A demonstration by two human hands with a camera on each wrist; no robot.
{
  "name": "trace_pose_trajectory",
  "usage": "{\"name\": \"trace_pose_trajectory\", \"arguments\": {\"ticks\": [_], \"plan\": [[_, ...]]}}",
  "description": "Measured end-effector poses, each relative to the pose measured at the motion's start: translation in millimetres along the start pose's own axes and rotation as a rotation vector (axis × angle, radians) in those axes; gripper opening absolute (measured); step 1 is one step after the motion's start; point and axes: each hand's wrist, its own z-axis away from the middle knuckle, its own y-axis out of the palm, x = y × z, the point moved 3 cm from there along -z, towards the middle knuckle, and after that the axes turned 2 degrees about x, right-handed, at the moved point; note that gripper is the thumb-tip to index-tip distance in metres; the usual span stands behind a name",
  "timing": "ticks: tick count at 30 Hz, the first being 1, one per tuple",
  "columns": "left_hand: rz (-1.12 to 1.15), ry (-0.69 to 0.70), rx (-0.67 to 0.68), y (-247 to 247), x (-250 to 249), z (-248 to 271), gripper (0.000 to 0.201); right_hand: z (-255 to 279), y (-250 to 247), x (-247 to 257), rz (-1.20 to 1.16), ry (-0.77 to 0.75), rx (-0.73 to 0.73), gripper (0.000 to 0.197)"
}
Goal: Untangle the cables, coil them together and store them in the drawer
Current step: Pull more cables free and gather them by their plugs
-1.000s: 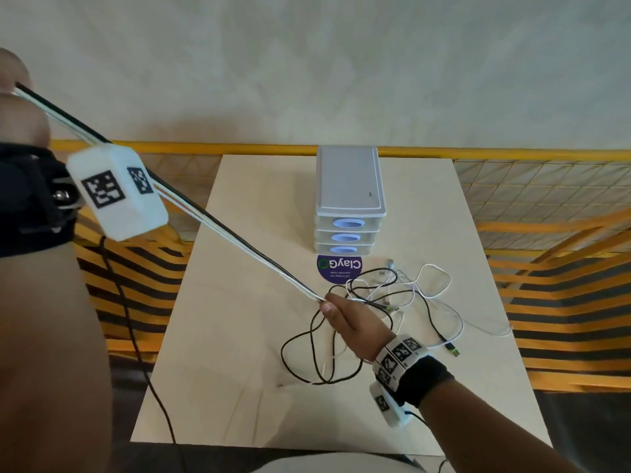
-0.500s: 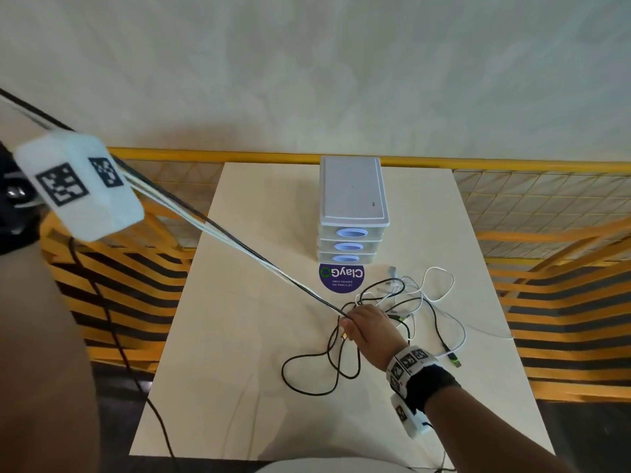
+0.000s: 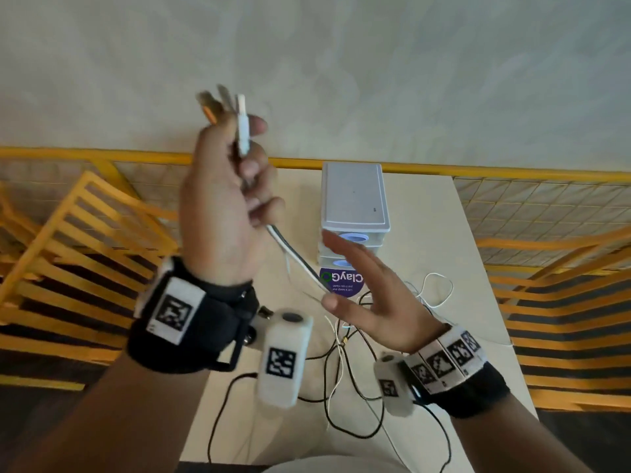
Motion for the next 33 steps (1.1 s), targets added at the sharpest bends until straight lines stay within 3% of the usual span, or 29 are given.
{"name": "trace_pose_trajectory", "arguments": {"ticks": [2, 4, 5, 11, 16, 20, 26, 33], "plan": [[0.015, -0.028, 0.075, 7, 23, 7, 0.015, -13, 4, 26, -0.104, -0.007, 0.088, 0.059], [0.039, -0.056, 0.061, 2, 33, 1, 0.011, -20, 15, 36, -0.147, 0.061, 0.179, 0.037], [0.06, -0.063, 0.06, 0, 38, 0, 0.013, -21, 20, 36, -0.147, 0.091, 0.19, 0.035], [0.173, -0.141, 0.01, -28, 68, 1, 0.014, -12, 38, 15, -0.136, 0.079, 0.122, 0.031], [0.218, -0.358, 0.091, -30, 92, 14, 0.025, -13, 40, 3, -0.152, 0.067, 0.141, 0.04], [0.24, -0.432, 0.184, -35, 97, 14, 0.034, -9, 46, -8, -0.117, 0.081, 0.155, 0.031], [0.202, -0.425, 0.087, -59, 87, -7, 0.034, 5, 60, -24, -0.029, 0.081, 0.179, 0.033], [-0.01, -0.388, -0.057, -59, 89, -5, 0.052, 11, 59, -30, 0.007, 0.111, 0.176, 0.029]]}}
